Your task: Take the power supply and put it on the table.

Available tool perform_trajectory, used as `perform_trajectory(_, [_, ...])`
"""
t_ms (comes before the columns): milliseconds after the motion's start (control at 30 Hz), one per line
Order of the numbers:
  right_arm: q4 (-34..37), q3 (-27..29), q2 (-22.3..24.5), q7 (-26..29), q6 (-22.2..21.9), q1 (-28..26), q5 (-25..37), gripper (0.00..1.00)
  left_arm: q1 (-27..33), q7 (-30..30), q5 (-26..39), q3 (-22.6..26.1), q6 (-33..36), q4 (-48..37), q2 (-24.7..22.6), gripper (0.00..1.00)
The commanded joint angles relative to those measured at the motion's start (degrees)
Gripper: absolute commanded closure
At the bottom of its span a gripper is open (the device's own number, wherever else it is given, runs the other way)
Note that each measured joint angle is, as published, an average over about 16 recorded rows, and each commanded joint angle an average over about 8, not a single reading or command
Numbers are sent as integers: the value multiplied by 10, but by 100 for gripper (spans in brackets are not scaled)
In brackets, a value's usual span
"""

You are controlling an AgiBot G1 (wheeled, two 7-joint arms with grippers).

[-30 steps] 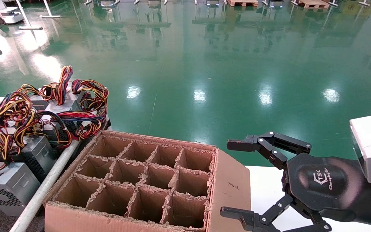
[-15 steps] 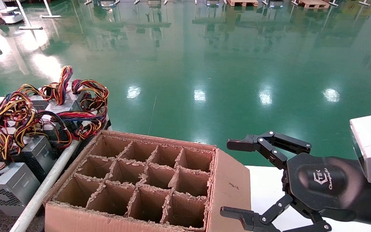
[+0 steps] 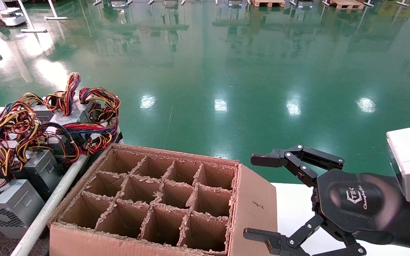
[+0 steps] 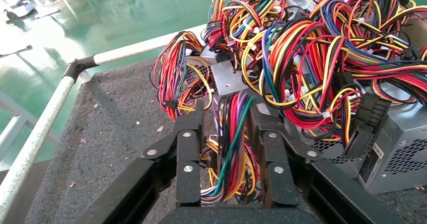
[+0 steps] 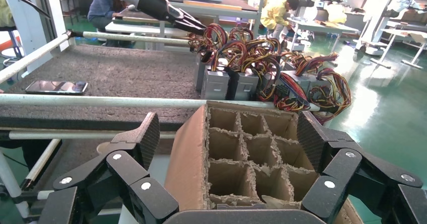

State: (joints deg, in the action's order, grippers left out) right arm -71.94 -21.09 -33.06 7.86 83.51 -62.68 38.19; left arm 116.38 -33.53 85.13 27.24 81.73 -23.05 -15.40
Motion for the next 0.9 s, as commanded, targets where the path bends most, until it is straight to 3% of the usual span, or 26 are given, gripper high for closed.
perform_trajectory(33, [0,0,0,0,0,0,0,0,1,0,0,0,0,0,0,0])
perform_trajectory(467, [0,0,0,0,0,0,0,0,13,12,8,14,2,26,13,0])
perform_trajectory(900, [0,0,0,0,0,0,0,0,74,94,-10,14,25,64,10,0])
